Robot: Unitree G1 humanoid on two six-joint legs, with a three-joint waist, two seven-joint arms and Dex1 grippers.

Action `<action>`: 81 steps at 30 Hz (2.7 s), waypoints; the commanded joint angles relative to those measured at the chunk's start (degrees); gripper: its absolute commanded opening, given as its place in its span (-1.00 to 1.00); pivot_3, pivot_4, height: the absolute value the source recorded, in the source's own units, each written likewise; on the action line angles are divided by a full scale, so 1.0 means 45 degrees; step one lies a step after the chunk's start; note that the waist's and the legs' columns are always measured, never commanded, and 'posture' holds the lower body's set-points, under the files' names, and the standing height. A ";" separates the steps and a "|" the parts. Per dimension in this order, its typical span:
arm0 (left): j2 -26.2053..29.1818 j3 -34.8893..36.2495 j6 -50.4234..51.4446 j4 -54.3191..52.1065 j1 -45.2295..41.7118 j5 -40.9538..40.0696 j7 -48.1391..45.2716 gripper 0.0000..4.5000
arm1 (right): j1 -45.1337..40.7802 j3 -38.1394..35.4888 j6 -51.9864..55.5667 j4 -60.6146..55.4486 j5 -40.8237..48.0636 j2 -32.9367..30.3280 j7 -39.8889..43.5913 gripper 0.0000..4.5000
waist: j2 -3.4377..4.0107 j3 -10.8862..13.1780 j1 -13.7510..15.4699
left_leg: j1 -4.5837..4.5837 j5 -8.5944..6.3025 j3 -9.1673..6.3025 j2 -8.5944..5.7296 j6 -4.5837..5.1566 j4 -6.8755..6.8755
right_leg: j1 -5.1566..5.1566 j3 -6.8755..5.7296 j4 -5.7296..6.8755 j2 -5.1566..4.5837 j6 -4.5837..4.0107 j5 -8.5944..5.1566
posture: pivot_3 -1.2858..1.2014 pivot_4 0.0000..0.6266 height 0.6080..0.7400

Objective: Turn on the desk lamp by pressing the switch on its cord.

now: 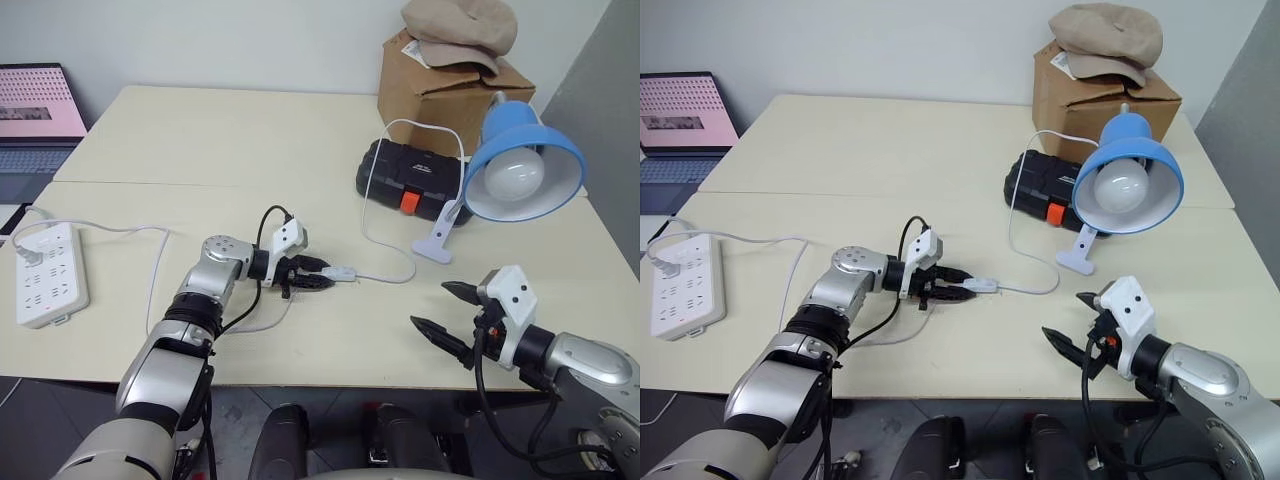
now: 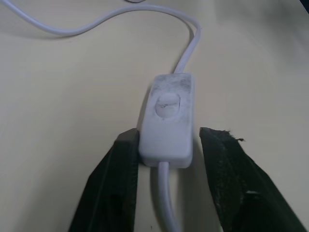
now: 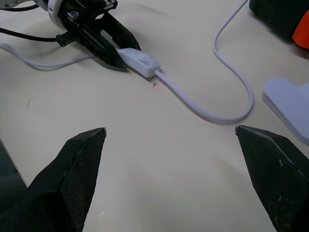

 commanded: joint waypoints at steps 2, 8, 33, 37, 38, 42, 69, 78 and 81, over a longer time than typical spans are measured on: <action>0.0110 0.0117 -0.0098 -0.0388 -0.0060 0.0064 -0.0157 -0.50 | -0.0198 -0.0223 0.0053 -0.0473 0.0337 -0.0041 -0.0123 1.00 | 0.0000 0.0000 -0.0002 | 0.0000 0.0000 0.0001 0.0000 0.0000 0.0000 | 0.0000 0.0002 0.0000 0.0000 0.0000 0.0000 | 0.03 -0.52 1.00; 0.0289 0.0603 0.0330 -0.3371 0.0793 -0.0353 0.0691 -0.50 | -0.0626 -0.0682 0.1149 -0.0502 0.1462 0.0719 -0.1280 1.00 | -0.0001 0.0000 -0.0022 | -0.0001 0.0000 -0.0001 0.0008 -0.0001 0.0000 | 0.0000 0.0005 0.0003 -0.0002 -0.0001 0.0000 | 0.03 -0.52 1.00; -0.1134 0.0087 0.4668 -0.9279 0.1786 -0.0062 0.5814 -0.50 | -0.4346 0.0014 -0.0268 0.4631 0.9576 0.9321 -1.1311 1.00 | -0.0003 -0.0016 -0.0067 | 0.0021 0.0007 0.0021 0.0003 0.0007 0.0003 | 0.0017 0.0055 0.0014 -0.0002 0.0031 0.0021 | 0.03 -0.52 1.00; -0.1200 0.0068 0.5007 -0.9319 0.1634 -0.0100 0.6092 -0.50 | -0.4572 0.0159 -0.0830 0.5287 0.9256 0.9547 -1.1241 1.00 | -0.0003 -0.0016 -0.0086 | 0.0022 0.0008 0.0020 0.0004 0.0007 0.0004 | 0.0016 0.0055 0.0016 -0.0002 0.0035 0.0024 | 0.03 -0.52 1.00; -0.1215 0.0069 0.5064 -0.9303 0.1587 -0.0109 0.6148 -0.50 | -0.4614 0.0202 -0.0941 0.5446 0.9182 0.9587 -1.1207 1.00 | -0.0003 -0.0016 -0.0090 | 0.0022 0.0008 0.0020 0.0005 0.0008 0.0004 | 0.0016 0.0055 0.0015 -0.0002 0.0034 0.0024 | 0.03 -0.52 1.00; -0.1231 0.0049 0.5371 -0.9385 0.1442 -0.0197 0.6224 -0.50 | -0.4722 0.0343 -0.1396 0.6011 0.8844 0.9773 -1.1056 1.00 | -0.0003 -0.0016 -0.0102 | 0.0022 0.0008 0.0020 0.0008 0.0007 0.0003 | 0.0013 0.0056 0.0016 0.0000 0.0034 0.0024 | 0.03 -0.52 1.00; -0.0984 0.0031 0.5881 -0.9647 0.1204 -0.0234 0.6110 -0.50 | -0.5470 0.0951 -0.2634 0.7325 0.8314 0.9979 -1.0253 1.00 | -0.0001 -0.0015 -0.0123 | 0.0022 0.0008 0.0026 0.0010 0.0007 0.0000 | 0.0010 0.0064 0.0016 -0.0002 0.0034 0.0024 | 0.03 -0.52 1.00; -0.0896 -0.0016 0.5806 -0.9726 0.1247 -0.0256 0.6008 -0.50 | -0.5534 0.1068 -0.2603 0.7380 0.8264 1.0008 -1.0232 0.40 | -0.0001 -0.0015 -0.0123 | 0.0022 0.0007 0.0027 0.0010 0.0007 -0.0002 | 0.0009 0.0065 0.0015 -0.0002 0.0034 0.0024 | 0.03 -0.52 1.00; -0.0876 -0.0021 0.5777 -0.9755 0.1269 -0.0259 0.5952 -0.50 | -0.5539 0.1140 -0.2584 0.7394 0.8221 1.0006 -1.0229 0.12 | 0.0000 -0.0015 -0.0124 | 0.0022 0.0008 0.0027 0.0010 0.0007 -0.0002 | 0.0008 0.0065 0.0015 -0.0002 0.0034 0.0024 | 0.03 -0.52 1.00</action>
